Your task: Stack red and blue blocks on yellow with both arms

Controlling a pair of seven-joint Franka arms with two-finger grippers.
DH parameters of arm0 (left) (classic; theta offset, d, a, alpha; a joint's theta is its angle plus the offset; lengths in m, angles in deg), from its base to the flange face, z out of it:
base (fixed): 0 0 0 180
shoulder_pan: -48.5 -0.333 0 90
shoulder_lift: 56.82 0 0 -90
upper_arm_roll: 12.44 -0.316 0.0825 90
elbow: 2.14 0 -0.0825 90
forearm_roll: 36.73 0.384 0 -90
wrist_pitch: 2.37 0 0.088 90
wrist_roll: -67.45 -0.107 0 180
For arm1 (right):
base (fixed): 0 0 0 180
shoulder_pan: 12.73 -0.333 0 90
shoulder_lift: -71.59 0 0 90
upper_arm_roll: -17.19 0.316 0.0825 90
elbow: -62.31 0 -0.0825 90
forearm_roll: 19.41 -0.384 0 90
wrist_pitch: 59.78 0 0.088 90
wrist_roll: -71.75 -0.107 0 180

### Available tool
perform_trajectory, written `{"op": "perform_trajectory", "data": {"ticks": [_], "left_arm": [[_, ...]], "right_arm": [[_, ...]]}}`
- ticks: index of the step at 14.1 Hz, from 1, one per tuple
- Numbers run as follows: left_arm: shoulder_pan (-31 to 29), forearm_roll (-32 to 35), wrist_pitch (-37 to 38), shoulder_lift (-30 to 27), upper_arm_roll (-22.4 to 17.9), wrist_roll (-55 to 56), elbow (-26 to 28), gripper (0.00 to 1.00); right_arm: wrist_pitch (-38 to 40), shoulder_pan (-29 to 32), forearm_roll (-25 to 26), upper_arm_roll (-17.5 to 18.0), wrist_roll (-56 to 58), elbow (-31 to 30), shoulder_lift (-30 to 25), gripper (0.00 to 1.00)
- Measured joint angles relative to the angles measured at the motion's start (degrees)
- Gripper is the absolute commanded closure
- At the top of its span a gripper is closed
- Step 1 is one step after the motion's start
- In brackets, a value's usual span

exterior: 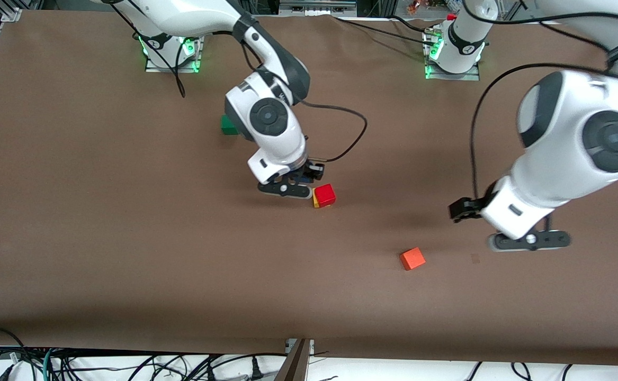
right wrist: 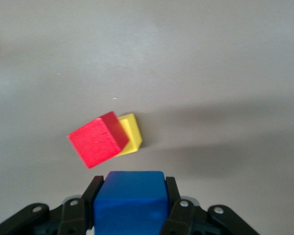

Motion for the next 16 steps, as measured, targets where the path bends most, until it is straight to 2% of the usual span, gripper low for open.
{"op": "perform_trajectory", "data": {"ticks": [4,9,12,15,16], "left_arm": [[-6.78,-0.01,1.54,-1.30,0.05,-7.40,0.03,0.00],[-7.52,-0.01,3.99,-1.64,0.16,-7.67,0.11,0.00],[-7.50,-0.01,4.25,-1.65,0.31,-7.67,0.11,0.00],[-7.50,-0.01,4.39,-1.66,0.30,-7.67,0.11,0.00],[-7.51,-0.01,4.90,-1.68,0.24,-7.67,0.11,0.00]], "right_arm": [[-2.95,-2.04,2.35,-0.20,-2.74,2.19,2.79,0.71],[-8.75,-2.36,2.90,-0.33,-2.74,3.34,5.00,0.70],[-10.09,-2.45,6.02,-0.50,-2.73,3.52,5.93,0.70],[-11.01,-2.69,6.78,-0.50,-2.73,3.53,6.44,0.65],[-11.23,-2.73,6.81,-0.50,-2.73,3.53,6.48,0.55]]}}
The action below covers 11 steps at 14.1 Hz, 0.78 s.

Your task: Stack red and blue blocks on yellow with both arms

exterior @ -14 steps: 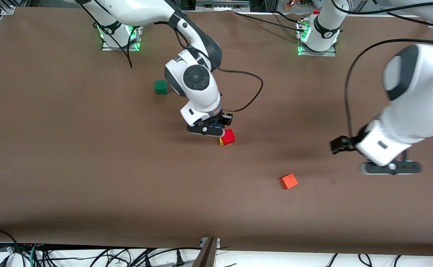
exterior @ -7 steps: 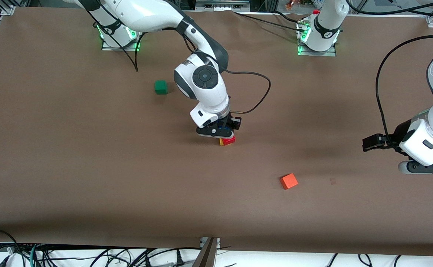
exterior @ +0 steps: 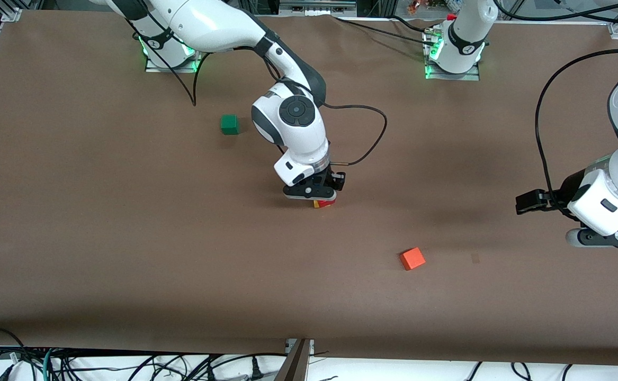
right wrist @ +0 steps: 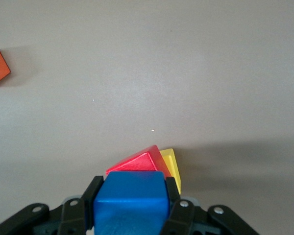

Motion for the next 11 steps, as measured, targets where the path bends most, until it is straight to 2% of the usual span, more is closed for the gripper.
{"op": "perform_trajectory", "data": {"ticks": [1,2,3,4,6,7,11], "left_arm": [[-0.01,0.00,0.60,-0.06,-0.12,0.00,0.00,0.00],[-0.04,0.00,0.78,-0.35,-0.29,0.00,0.07,0.00],[-0.05,0.00,0.94,-0.95,-0.41,0.00,0.29,0.00],[-0.13,0.00,1.28,-2.08,-0.46,0.01,1.15,0.00],[-1.00,0.00,0.82,-5.36,-0.42,0.00,4.88,0.00],[-1.62,0.00,0.47,-7.10,-0.34,-0.10,6.96,0.00],[-2.72,0.00,-2.37,-13.90,-0.08,-0.30,16.74,0.00]], "right_arm": [[-0.15,-0.04,0.04,0.00,0.00,0.00,0.06,0.38],[-0.22,-0.06,0.11,0.00,0.00,0.00,0.12,0.28],[-0.31,-0.07,0.35,0.00,0.00,0.01,0.17,0.22],[-0.44,-0.07,0.83,-0.01,0.00,0.03,0.22,0.20],[-0.55,-0.09,1.32,-0.03,0.04,0.09,0.26,0.11],[-0.56,-0.09,1.36,-0.06,0.06,0.13,0.27,0.01],[-0.29,0.07,1.38,-0.62,0.14,0.83,0.25,0.00]]}}
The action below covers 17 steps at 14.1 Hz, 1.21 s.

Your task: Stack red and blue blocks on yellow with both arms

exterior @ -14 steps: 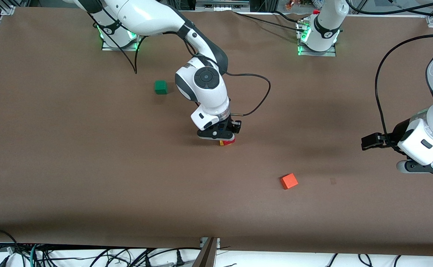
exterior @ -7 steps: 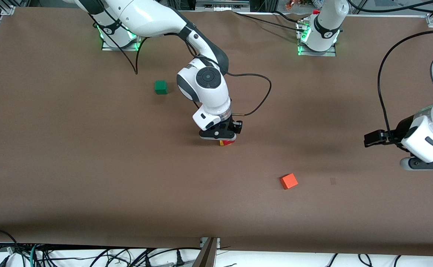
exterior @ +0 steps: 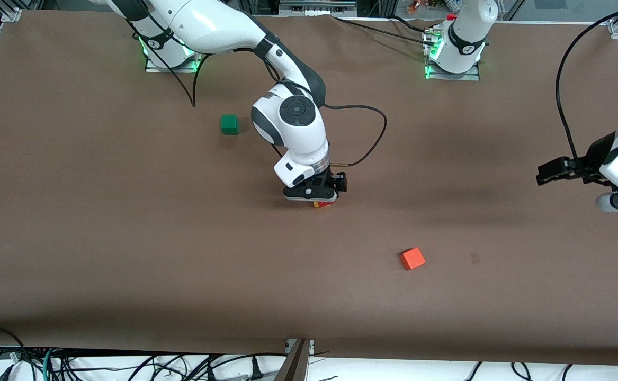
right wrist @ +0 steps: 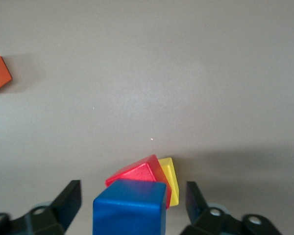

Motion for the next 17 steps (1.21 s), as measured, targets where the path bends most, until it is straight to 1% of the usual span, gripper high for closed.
{"op": "perform_trajectory", "data": {"ticks": [1,3,5,6,8,11,13,15,17], "left_arm": [[-0.26,0.00,-0.79,-1.20,0.08,0.00,2.04,0.00],[-1.33,0.00,-1.57,-2.48,0.99,0.00,4.30,0.00],[-2.21,0.00,-1.66,-2.56,2.08,-0.01,4.86,0.00],[-2.29,0.00,-1.68,-2.49,2.36,-0.01,5.06,0.00],[-2.32,0.00,-1.83,-2.36,2.60,-0.01,5.49,0.00],[-2.34,0.00,-2.53,-2.34,2.69,-0.01,5.43,0.00],[-2.40,0.00,-2.69,-2.33,2.70,-0.01,5.36,0.00],[-2.44,0.00,-2.78,-2.23,2.70,-0.01,4.94,0.00],[-2.45,0.18,-2.77,-2.07,2.69,-0.01,4.29,0.00]], "right_arm": [[0.61,0.15,0.00,-0.14,0.00,0.38,-0.09,0.00],[3.13,0.76,0.00,-0.36,0.02,0.97,-0.89,0.00],[7.06,2.48,-0.37,-0.43,1.64,1.63,-2.73,0.00],[9.50,3.90,-1.85,-0.44,4.43,1.99,-4.40,0.00],[16.34,6.49,-6.08,-0.63,10.33,2.39,-9.00,0.00],[29.44,9.77,-8.37,-1.16,16.58,2.17,-16.84,0.00],[35.90,11.94,-9.59,-2.05,21.21,0.54,-22.55,0.00],[40.36,12.92,-10.57,-4.88,26.27,-3.05,-28.95,0.00],[43.39,13.06,-11.07,-8.82,31.52,-7.70,-34.93,0.00]]}}
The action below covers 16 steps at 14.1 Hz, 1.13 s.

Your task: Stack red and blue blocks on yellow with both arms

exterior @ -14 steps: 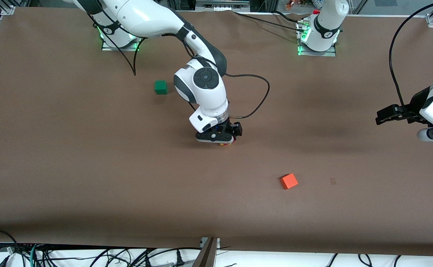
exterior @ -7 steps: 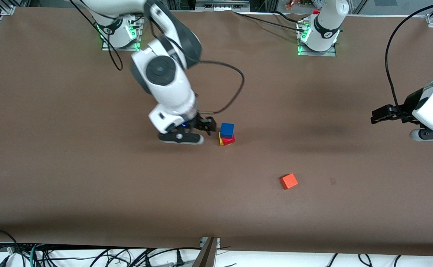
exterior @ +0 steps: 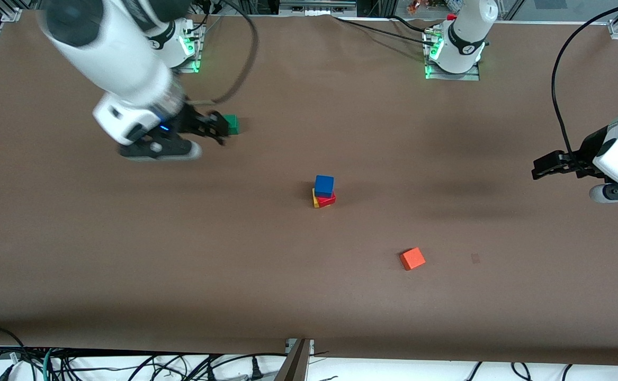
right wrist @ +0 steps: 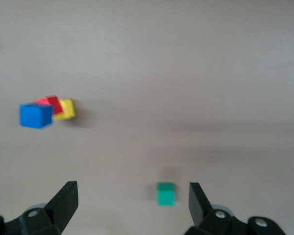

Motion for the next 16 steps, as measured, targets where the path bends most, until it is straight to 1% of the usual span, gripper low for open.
{"op": "perform_trajectory", "data": {"ticks": [2,4,5,6,8,9,11,12,13,16], "left_arm": [[-0.04,0.92,0.00,0.18,-0.01,0.00,-0.39,0.00],[-0.14,1.18,0.00,0.27,-0.01,0.00,-0.53,0.00],[-0.18,1.19,0.00,0.29,-0.01,0.00,-0.55,0.00],[-0.23,1.19,0.00,0.31,-0.01,0.00,-0.57,0.00],[-0.39,1.19,0.00,0.31,-0.01,0.00,-0.59,0.00],[-0.45,1.19,0.00,0.31,-0.01,0.00,-0.59,0.00],[-0.48,1.19,0.00,0.31,-0.01,0.00,-0.60,0.00],[-0.48,1.19,0.00,0.32,-0.01,0.00,-0.61,0.00],[-0.49,1.19,0.00,0.32,-0.01,0.00,-0.61,0.00],[-0.50,1.19,0.00,0.33,0.00,0.00,-0.62,0.00]], "right_arm": [[0.95,0.06,-1.60,-5.08,6.48,-5.28,-4.58,0.00],[0.88,0.24,-2.11,-9.62,12.87,-10.07,-8.05,0.00],[0.86,0.44,-2.11,-10.99,14.85,-11.93,-9.54,0.00],[0.84,0.93,-2.08,-11.51,16.06,-13.27,-10.77,0.00],[0.77,2.48,-1.25,-10.88,18.27,-14.50,-12.20,0.00],[0.69,4.20,-0.26,-9.35,18.88,-14.68,-12.42,0.00],[0.59,10.05,0.72,-3.96,19.67,-14.80,-12.43,0.00],[0.43,12.38,1.26,-1.81,20.04,-14.80,-12.44,0.00],[0.16,13.47,2.12,-0.77,20.22,-14.76,-12.45,0.00],[-0.47,13.91,3.91,0.06,20.32,-14.06,-12.28,0.00]]}}
